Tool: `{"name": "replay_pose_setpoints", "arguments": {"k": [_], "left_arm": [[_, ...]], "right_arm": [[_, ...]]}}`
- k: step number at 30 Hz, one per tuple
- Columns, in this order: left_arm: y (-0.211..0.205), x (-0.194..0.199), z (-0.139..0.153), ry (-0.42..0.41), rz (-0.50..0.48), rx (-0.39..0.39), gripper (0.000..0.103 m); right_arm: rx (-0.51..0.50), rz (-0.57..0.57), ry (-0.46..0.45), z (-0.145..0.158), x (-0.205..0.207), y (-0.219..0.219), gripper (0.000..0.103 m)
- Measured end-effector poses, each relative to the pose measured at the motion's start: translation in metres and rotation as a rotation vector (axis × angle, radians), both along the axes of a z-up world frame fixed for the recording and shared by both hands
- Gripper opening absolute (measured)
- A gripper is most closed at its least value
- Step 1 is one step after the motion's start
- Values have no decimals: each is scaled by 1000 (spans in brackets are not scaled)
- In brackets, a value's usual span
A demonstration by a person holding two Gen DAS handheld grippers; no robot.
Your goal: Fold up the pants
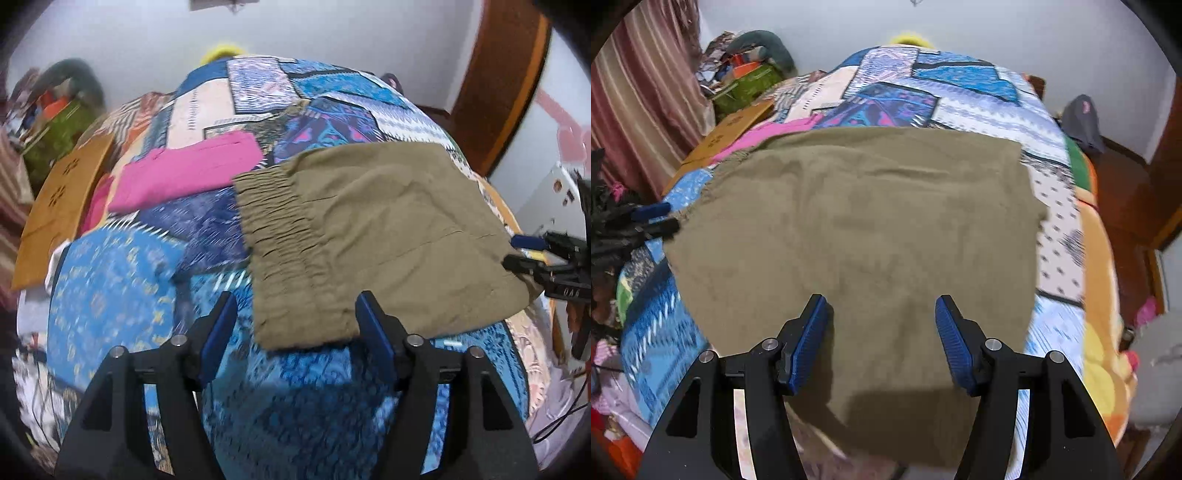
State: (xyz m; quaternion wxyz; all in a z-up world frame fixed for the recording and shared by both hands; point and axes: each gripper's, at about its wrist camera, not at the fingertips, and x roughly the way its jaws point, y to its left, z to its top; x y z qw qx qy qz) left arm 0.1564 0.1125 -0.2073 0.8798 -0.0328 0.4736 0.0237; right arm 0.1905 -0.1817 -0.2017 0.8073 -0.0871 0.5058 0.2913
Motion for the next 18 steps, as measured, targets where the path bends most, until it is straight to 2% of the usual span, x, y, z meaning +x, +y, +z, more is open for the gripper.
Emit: {"name": "replay_pose_setpoints", "arguments": {"k": [4,11,14,16,18], "left_arm": [[2,-15,5,-5,45,-18,70],[-3,-25,-12,55,62,-281,74],[-12,-22,-28,102,56,-335,75],[-18,-25,-30,85,58,-350,85],[-20,-24,-32,76,60,-397,95]], "right_arm": [[21,-36,-37,15,-11,-10,57],[102,-17,-113,35,-25,7,57],[117,-7,-116,33,-23,22,57],[119,5,-110,30,-23,32,57],[118,21,-110,28,-24,40,57]]}}
